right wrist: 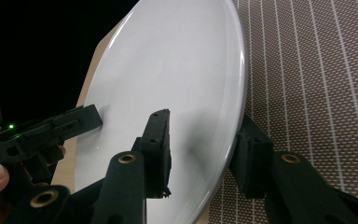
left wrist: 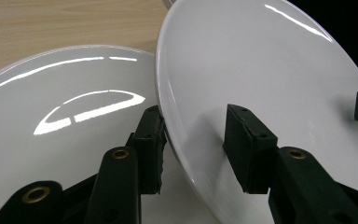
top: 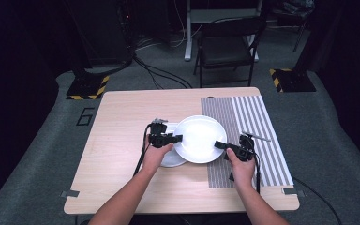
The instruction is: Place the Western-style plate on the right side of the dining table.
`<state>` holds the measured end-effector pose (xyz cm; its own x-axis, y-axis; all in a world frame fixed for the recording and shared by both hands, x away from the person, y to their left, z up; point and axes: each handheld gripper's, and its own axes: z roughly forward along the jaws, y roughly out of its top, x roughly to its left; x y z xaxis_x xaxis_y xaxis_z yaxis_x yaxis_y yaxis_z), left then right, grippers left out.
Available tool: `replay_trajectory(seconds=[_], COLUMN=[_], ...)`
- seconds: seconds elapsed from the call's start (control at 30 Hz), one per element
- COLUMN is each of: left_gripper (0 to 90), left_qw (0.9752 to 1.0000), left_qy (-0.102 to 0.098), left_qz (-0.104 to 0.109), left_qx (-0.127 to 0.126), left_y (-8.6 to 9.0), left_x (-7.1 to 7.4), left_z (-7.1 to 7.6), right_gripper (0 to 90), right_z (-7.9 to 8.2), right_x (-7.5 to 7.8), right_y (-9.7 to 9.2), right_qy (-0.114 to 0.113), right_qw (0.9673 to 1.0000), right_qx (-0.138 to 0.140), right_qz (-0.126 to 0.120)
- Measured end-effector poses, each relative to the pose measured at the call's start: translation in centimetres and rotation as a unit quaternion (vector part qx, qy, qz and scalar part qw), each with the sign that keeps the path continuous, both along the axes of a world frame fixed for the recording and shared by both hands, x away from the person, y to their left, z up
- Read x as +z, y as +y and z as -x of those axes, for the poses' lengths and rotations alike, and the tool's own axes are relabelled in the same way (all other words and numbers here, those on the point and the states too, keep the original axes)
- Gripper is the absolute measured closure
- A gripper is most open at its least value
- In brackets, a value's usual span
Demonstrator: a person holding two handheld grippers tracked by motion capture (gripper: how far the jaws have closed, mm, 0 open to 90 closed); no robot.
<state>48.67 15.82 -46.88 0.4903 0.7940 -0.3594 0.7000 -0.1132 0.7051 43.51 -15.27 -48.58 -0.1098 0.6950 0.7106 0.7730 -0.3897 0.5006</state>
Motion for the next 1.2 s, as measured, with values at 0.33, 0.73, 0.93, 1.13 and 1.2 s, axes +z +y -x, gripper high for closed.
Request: replay_trajectory(seconds=[0.33,0.73,0.93,1.13,1.2], left_gripper=[58.2,58.2,58.1,58.1,58.1], left_qw=[1.0000,1.0000,0.9999,0.9999,0.9999], left_qy=[0.002,-0.002,-0.001,0.000,0.000], left_qz=[-0.001,0.001,0.003,0.004,0.002], left_qx=[-0.001,-0.007,-0.011,-0.014,-0.016], left_y=[-0.6,-1.4,-1.8,-2.1,-2.3], left_x=[0.0,0.4,0.4,0.3,0.3], left_z=[-0.4,-0.7,-0.8,-0.8,-0.9], right_gripper=[64.0,62.9,62.6,62.6,62.6], right_z=[0.0,0.3,0.4,0.5,0.6], right_x=[0.0,0.3,0.5,0.5,0.5], right_y=[-0.6,-1.1,-1.3,-1.6,-1.7], right_qy=[0.003,-0.002,-0.009,-0.017,-0.015], right_qw=[1.0000,0.9999,0.9997,0.9993,0.9992], right_qx=[-0.002,-0.013,-0.017,-0.017,-0.018], right_qz=[0.007,0.005,0.018,0.029,0.031])
